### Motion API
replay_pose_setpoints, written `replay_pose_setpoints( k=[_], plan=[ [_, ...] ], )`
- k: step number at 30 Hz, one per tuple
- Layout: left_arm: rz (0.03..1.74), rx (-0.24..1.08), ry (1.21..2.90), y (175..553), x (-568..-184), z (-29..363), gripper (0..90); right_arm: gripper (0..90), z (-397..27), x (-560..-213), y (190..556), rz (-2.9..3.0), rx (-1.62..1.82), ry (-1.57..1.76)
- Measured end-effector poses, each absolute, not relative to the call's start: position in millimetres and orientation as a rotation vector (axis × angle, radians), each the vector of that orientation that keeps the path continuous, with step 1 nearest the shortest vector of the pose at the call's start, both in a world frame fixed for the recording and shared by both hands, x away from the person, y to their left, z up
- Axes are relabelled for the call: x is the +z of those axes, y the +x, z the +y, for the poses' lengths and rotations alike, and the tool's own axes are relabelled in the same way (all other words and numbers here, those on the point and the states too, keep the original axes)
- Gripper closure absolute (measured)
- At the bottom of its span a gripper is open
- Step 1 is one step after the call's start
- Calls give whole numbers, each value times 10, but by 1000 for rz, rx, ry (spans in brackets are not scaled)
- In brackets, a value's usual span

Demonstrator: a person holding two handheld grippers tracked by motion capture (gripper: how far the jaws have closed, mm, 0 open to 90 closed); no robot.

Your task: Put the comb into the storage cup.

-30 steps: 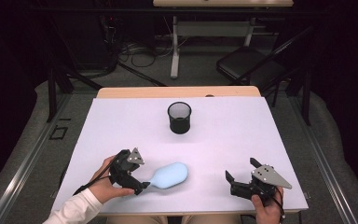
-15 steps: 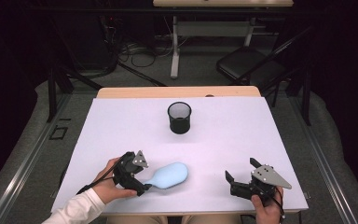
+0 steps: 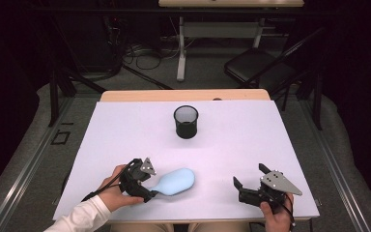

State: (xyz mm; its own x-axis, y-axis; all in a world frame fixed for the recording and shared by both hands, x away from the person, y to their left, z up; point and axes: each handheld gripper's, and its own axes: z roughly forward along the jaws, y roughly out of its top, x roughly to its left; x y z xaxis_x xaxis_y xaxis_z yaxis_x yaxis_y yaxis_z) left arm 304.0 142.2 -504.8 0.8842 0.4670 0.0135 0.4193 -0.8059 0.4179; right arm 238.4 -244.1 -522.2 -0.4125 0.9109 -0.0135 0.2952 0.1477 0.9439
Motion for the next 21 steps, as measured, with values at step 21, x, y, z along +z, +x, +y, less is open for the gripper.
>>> replay_pose_setpoints(
  k=[21],
  plan=[
    [604, 124, 2693, 3026, -5114, 1333, 480, 34, -2433, -5229, 2387, 1811, 1274, 1153]
  ],
)
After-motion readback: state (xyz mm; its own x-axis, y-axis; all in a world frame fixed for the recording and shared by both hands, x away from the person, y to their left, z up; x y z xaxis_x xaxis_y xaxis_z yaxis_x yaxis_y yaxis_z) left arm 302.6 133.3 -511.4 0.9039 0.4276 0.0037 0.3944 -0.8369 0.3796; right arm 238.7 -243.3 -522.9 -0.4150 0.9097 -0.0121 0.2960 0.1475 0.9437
